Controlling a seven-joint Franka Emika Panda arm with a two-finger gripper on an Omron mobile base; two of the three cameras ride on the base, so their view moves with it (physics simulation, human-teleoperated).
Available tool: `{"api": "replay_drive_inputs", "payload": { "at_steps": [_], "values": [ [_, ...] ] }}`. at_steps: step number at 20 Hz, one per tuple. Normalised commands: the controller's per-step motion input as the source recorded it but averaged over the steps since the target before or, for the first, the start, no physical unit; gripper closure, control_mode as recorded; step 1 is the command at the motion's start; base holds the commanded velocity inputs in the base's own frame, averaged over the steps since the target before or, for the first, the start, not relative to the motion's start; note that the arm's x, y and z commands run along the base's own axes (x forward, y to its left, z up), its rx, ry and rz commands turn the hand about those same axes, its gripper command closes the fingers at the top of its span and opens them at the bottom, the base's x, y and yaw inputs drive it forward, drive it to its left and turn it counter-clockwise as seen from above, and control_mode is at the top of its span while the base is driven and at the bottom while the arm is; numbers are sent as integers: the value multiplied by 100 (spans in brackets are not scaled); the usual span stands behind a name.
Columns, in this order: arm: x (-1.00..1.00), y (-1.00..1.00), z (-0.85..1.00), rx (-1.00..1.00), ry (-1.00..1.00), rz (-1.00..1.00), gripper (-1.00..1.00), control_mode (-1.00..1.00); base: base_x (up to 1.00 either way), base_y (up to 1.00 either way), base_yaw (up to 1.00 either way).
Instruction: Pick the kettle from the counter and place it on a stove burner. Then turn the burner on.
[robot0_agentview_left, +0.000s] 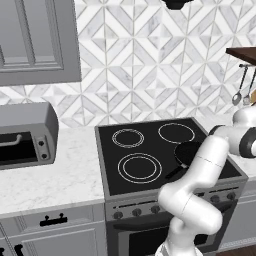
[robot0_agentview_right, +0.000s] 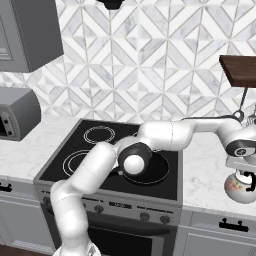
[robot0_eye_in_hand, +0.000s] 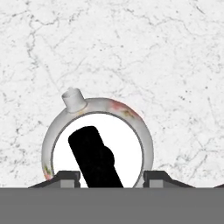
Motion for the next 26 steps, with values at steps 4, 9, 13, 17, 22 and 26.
{"api": "replay_drive_inputs", "payload": {
  "at_steps": [4,9,13,17,22,26],
  "values": [
    [-16,0,0,0,-1,0,100,-100,0,0,0],
    [-38,22,19,-3,0,0,100,-100,0,0,0],
    [-53,60,46,-13,0,0,100,-100,0,0,0],
    [-45,92,39,-17,0,0,100,-100,0,0,0],
    [-15,100,7,-14,0,0,100,-100,0,0,0],
    [0,100,1,-10,0,0,100,-100,0,0,0]
  ]
}}
